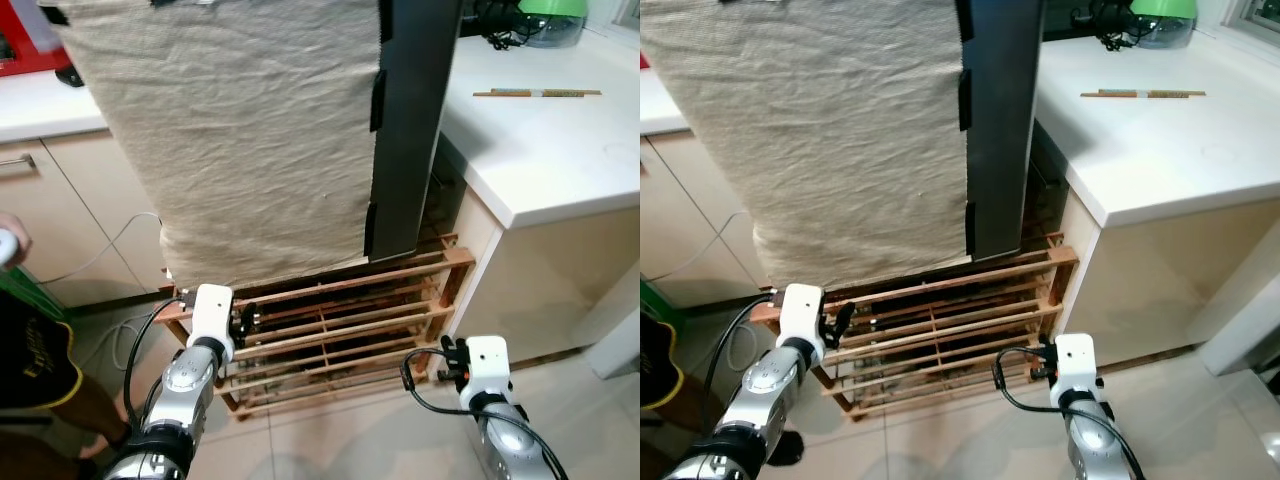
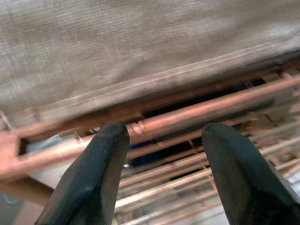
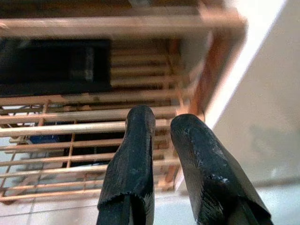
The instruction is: Clothes washing
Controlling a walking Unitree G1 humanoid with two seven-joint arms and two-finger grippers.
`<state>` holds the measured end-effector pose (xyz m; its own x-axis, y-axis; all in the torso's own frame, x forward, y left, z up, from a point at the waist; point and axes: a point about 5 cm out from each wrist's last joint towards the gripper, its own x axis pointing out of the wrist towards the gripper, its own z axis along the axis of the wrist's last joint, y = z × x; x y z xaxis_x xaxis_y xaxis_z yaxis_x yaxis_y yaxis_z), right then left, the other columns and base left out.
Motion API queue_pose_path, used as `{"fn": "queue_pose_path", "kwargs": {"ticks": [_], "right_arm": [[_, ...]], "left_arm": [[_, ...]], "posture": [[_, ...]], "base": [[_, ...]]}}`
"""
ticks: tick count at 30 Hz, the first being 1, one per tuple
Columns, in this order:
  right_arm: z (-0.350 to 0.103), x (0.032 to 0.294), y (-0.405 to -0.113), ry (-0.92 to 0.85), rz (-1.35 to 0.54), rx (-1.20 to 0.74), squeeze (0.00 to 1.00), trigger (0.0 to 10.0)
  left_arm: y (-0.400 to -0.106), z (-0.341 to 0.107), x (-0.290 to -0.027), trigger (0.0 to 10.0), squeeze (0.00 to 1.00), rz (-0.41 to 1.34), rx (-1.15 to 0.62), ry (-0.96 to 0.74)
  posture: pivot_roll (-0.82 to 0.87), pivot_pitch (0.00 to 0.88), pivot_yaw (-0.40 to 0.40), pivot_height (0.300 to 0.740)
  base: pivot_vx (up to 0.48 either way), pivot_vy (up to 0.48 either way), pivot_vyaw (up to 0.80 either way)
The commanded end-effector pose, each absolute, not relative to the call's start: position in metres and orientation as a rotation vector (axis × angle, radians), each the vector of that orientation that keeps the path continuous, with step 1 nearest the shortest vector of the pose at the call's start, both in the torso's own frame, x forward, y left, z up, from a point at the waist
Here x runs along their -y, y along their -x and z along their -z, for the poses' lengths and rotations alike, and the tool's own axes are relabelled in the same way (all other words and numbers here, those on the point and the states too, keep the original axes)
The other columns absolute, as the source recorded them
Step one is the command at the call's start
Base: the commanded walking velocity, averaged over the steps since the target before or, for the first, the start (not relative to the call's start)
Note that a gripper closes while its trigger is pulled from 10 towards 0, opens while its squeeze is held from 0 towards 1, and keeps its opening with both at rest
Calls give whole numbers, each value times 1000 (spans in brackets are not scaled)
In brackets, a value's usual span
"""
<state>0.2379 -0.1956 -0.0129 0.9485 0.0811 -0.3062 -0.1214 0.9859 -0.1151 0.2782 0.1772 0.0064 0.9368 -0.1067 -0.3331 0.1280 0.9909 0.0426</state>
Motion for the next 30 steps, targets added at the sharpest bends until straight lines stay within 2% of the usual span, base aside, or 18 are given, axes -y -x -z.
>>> {"fn": "queue_pose_path", "kwargs": {"ticks": [1,2,3,5,11,15,16,20,24,29,30], "right_arm": [[1,189,-248,168,-157,-245,0,10000],[1,189,-248,168,-157,-245,0,10000],[-9,189,-252,210,-190,-217,0,10000],[-16,191,-253,224,-212,-205,0,10000],[-52,197,-258,199,-170,-92,0,10000],[-69,190,-266,161,-147,-21,0,10000],[-71,179,-272,141,-193,-16,0,10000],[-63,170,-273,123,-232,-96,0,10000],[-62,167,-275,93,-252,-130,0,10000],[-54,166,-273,111,-228,-199,0,10000],[-49,169,-271,101,-205,-235,0,10000]], "left_arm": [[-279,-12,-171,10000,0,157,-307,-71],[-279,-12,-171,10000,0,157,-307,-71],[-276,-18,-159,10000,0,216,-283,-74],[-274,-26,-150,10000,0,241,-255,-64],[-276,-53,-136,10000,0,266,-156,-35],[-277,-62,-141,10000,0,255,-131,-57],[-276,-67,-150,10000,0,207,-124,-60],[-265,-78,-167,10000,0,135,-132,-74],[-264,-87,-171,10000,0,132,-97,-79],[-268,-91,-175,10000,0,85,-89,-35],[-268,-89,-173,10000,0,104,-97,-39]], "posture": [[-67,0,23,740],[-67,0,23,740],[-69,0,19,740],[-70,0,18,740],[-70,0,16,740],[-48,0,-27,740],[-27,0,-57,740],[31,0,-128,740],[42,0,-131,740],[32,0,-88,740],[22,0,-60,740]], "base": [[0,0,0],[0,0,0],[0,0,0],[0,0,0],[0,0,0],[0,0,0],[0,0,0],[0,0,0],[0,0,0],[0,0,0],[0,0,0]]}}
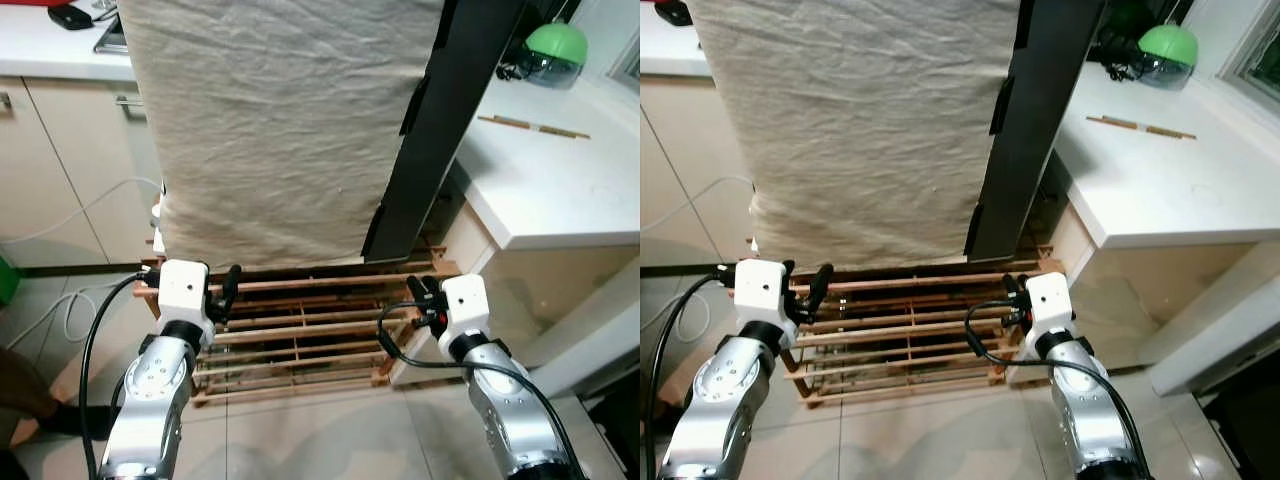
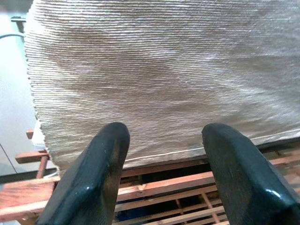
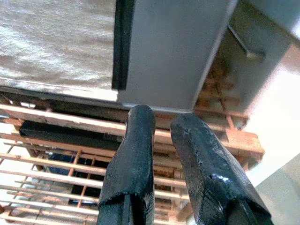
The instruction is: Clothes washing
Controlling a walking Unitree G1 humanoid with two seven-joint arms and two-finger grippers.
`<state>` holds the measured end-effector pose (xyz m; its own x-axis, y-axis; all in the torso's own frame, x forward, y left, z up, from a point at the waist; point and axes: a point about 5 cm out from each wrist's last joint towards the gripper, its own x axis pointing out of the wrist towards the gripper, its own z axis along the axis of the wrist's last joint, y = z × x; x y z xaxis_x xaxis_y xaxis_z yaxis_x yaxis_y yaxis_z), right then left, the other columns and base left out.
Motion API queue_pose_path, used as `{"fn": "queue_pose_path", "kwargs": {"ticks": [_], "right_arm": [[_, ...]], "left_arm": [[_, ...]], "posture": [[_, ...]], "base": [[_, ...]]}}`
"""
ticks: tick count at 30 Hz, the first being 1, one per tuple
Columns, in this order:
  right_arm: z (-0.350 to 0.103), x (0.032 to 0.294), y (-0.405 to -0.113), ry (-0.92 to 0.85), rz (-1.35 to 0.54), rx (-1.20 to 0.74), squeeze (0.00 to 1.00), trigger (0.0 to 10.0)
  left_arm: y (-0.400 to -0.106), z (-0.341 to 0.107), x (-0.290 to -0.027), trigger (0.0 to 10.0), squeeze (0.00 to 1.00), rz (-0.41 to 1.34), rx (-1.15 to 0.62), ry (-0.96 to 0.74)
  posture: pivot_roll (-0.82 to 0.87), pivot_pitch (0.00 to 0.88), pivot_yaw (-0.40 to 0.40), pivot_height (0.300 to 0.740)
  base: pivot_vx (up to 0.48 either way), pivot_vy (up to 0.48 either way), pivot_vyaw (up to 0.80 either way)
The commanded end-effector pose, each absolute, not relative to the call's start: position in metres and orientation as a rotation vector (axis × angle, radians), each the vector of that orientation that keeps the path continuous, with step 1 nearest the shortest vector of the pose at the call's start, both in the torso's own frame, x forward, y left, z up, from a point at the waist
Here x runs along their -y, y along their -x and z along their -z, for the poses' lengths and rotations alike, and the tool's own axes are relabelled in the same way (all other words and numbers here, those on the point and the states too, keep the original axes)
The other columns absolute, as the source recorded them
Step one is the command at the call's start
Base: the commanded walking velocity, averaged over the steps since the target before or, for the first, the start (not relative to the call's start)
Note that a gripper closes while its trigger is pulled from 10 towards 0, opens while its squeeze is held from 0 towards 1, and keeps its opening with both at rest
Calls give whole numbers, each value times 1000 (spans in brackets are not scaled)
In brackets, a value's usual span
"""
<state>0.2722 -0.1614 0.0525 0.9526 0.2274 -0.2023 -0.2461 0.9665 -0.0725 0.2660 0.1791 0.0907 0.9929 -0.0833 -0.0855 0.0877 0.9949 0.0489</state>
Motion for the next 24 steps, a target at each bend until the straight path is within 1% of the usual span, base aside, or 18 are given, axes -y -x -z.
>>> {"fn": "queue_pose_path", "kwargs": {"ticks": [1,2,3,4,6,7,8,10,11,12,14,18,24], "right_arm": [[-43,173,-269,91,-179,-279,0,10000],[-36,178,-264,95,-136,-338,0,10000],[-36,178,-264,95,-136,-338,0,10000],[-38,179,-259,72,-125,-321,298,10000],[-40,179,-258,56,-126,-313,298,10000],[-51,176,-255,13,-135,-255,353,10000],[-56,176,-254,14,-106,-241,757,10000],[-60,177,-254,16,-83,-237,757,10000],[-66,177,-253,-28,-49,-212,1000,10000],[-71,179,-251,-57,-16,-191,1000,10000],[-78,182,-248,-79,26,-160,1000,10000],[-80,190,-243,-60,87,-144,1000,10000],[-87,195,-240,-10,104,-127,1000,10000]], "left_arm": [[-268,-86,-171,10000,0,108,-120,-67],[-267,-83,-167,10000,0,148,-143,-55],[-267,-83,-167,10000,0,148,-143,-55],[-264,-85,-165,10000,0,191,-130,-78],[-264,-86,-163,10000,0,206,-120,-105],[-261,-93,-160,10000,0,239,-76,-131],[-261,-98,-159,10000,0,237,-55,-117],[-260,-101,-159,10000,0,234,-42,-107],[-260,-105,-158,10000,718,230,-20,-77],[-259,-107,-157,10000,1000,227,-10,-62],[-258,-108,-154,10000,1000,251,-4,-30],[-258,-105,-147,10000,1000,282,-30,11],[-260,-108,-137,10000,1000,358,-27,-19]], "posture": [[20,0,-51,740],[7,0,-36,740],[7,0,-36,740],[1,0,-28,740],[-2,0,-25,740],[-12,0,-14,740],[-18,0,-6,740],[-21,0,-5,740],[-26,0,-1,740],[-28,0,3,740],[-42,0,15,740],[-57,0,31,740],[-74,0,53,740]], "base": [[0,0,0],[0,0,0],[0,0,0],[0,0,0],[0,0,0],[0,0,0],[0,0,0],[0,0,0],[0,0,-600],[0,0,-800],[0,0,-800],[0,0,-800],[0,0,-800]]}}
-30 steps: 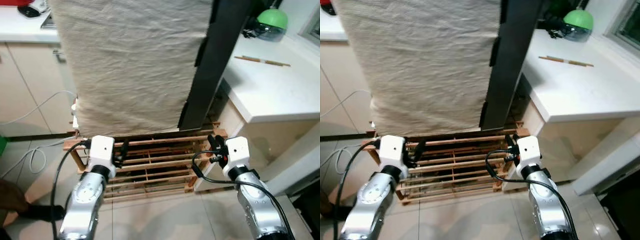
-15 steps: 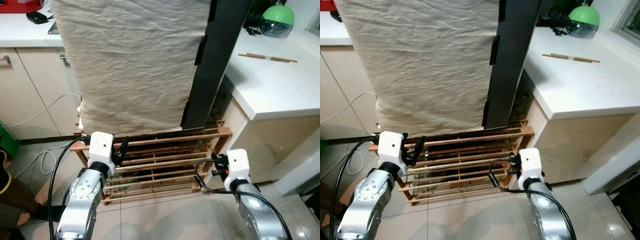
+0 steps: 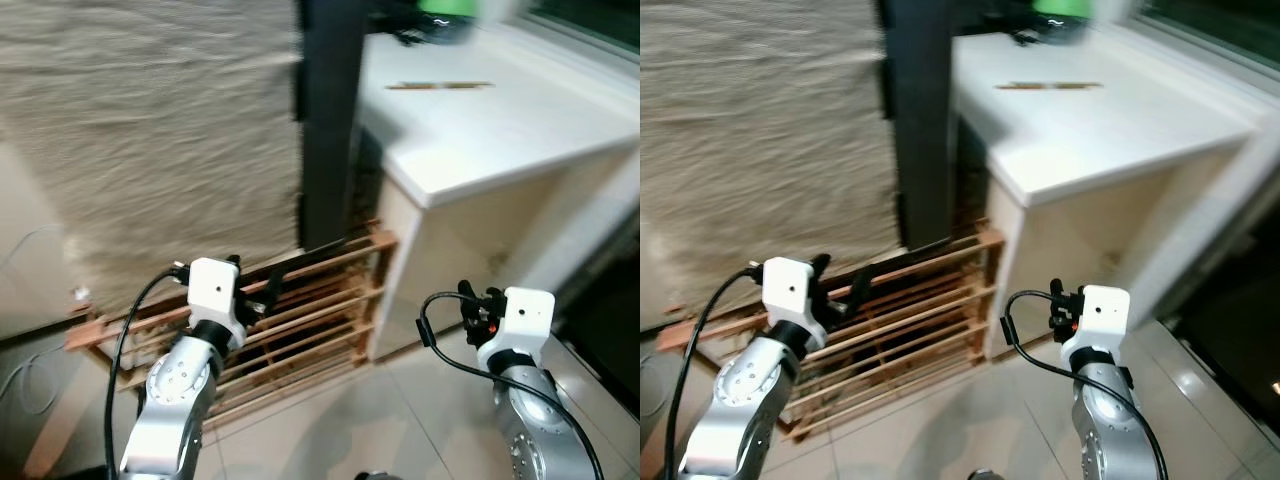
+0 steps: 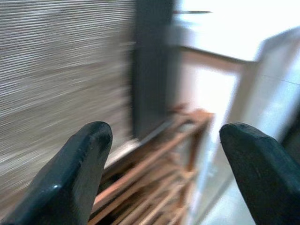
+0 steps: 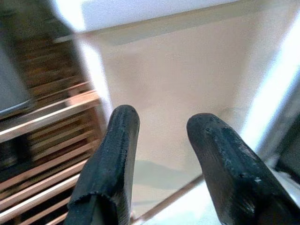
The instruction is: Clothes washing
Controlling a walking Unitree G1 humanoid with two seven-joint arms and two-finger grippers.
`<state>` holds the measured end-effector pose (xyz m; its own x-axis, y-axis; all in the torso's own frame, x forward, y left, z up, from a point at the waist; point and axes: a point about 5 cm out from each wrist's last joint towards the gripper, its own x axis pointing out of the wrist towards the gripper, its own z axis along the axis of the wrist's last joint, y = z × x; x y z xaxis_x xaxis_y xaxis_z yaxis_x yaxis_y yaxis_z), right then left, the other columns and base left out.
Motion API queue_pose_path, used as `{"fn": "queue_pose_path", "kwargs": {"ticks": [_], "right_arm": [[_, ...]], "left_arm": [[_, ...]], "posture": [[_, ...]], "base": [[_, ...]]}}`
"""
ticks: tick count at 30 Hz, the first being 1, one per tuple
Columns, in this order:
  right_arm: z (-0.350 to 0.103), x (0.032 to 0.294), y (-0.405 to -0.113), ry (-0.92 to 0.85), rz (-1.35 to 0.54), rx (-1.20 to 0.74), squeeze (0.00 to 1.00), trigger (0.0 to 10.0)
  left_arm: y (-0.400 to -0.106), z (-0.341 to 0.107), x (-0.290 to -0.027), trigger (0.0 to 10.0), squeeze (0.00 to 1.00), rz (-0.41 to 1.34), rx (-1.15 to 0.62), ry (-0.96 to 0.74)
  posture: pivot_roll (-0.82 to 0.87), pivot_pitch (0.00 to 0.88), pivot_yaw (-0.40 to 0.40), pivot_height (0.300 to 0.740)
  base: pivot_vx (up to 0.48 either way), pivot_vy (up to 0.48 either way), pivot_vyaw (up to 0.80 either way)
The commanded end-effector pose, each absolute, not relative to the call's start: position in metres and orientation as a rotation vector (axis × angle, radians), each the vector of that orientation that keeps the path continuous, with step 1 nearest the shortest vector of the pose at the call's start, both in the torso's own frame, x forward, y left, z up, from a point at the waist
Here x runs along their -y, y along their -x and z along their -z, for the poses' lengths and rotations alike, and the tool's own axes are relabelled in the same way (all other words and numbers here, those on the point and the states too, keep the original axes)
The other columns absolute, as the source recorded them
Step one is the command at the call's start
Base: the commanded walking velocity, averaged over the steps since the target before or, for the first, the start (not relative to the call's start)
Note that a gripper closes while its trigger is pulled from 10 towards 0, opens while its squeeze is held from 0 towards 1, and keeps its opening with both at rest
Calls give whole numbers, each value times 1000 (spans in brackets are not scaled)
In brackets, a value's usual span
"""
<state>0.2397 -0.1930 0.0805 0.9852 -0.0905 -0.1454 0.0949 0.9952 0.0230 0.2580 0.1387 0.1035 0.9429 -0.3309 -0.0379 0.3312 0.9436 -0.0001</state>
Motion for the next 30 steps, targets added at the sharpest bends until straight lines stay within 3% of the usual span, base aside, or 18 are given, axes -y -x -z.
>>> {"fn": "queue_pose_path", "kwargs": {"ticks": [1,3,5,9,15,16,19,21,24,25,26,27,30], "right_arm": [[-92,196,-240,-13,104,-107,1000,10000],[-99,197,-240,16,103,-73,1000,10000],[-103,195,-240,36,93,-45,1000,10000],[-101,189,-237,29,92,-50,1000,10000],[-102,192,-236,-19,140,-62,1000,10000],[-104,194,-237,-33,154,-58,1000,10000],[-106,196,-238,-15,178,-50,1000,10000],[-106,196,-238,-11,186,-50,1000,10000],[-101,192,-240,-17,191,-78,1000,10000],[-100,191,-240,-14,201,-84,196,10000],[-99,190,-240,-11,210,-89,196,10000],[-97,189,-240,-2,209,-101,0,10000],[-92,186,-241,36,211,-136,0,10000]], "left_arm": [[-261,-111,-131,10000,1000,405,-18,-38],[-264,-120,-120,10000,1000,486,-4,31],[-268,-125,-121,10000,1000,447,21,-28],[-273,-122,-128,10000,1000,372,-1,41],[-271,-113,-132,10000,1000,356,-75,-100],[-271,-114,-132,10000,239,357,-70,-101],[-273,-121,-131,10000,200,317,-8,-90],[-275,-125,-131,10000,0,270,30,-115],[-272,-125,-130,10000,0,343,-11,-67],[-269,-127,-127,10000,0,394,10,-49],[-268,-128,-128,10000,0,382,25,-47],[-266,-130,-129,10000,0,376,39,-38],[-265,-128,-129,10000,0,356,18,-49]], "posture": [[-77,0,56,740],[-76,0,57,740],[-78,0,60,740],[-82,0,70,740],[-84,0,72,740],[-79,0,69,740],[-70,0,61,740],[-59,0,50,740],[-57,0,47,740],[-57,0,48,740],[-56,0,47,740],[-53,0,42,740],[-50,0,39,740]], "base": [[0,0,-800],[0,0,-800],[0,0,-800],[0,0,-800],[0,0,-800],[0,0,-781],[0,0,-781],[0,0,-781],[0,0,-781],[0,0,-775],[0,0,-775],[0,0,-775],[0,0,-756]]}}
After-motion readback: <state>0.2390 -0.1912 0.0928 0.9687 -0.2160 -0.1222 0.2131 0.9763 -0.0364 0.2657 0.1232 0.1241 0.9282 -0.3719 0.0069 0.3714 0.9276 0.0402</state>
